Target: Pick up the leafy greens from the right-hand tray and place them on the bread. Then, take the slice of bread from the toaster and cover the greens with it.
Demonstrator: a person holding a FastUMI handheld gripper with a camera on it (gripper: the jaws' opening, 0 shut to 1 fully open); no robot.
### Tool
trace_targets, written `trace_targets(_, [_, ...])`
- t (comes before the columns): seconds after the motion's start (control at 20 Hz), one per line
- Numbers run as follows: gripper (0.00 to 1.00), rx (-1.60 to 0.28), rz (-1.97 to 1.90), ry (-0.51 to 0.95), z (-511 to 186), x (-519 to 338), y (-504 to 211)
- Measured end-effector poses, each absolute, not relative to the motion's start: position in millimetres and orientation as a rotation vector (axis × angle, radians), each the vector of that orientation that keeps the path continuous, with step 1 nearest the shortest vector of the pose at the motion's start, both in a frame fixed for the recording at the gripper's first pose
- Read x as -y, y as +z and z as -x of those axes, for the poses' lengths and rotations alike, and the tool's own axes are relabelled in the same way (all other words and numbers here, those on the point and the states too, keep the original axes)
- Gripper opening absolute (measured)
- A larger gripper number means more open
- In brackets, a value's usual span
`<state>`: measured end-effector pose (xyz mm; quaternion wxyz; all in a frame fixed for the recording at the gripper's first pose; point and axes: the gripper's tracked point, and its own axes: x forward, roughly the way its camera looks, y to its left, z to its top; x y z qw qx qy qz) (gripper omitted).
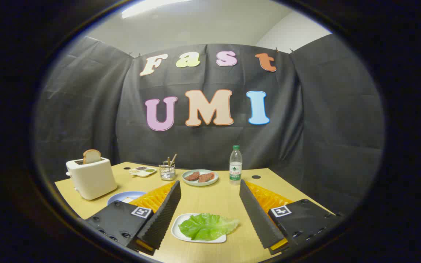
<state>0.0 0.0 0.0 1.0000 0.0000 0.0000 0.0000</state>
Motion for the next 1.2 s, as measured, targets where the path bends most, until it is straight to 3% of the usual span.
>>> trace_targets(0.8, [1.0, -0.047, -0.025, 0.014, -5, -1, -16])
trace_targets(1.2, [1.0, -0.182, -0.082, -0.004, -21, 32, -66])
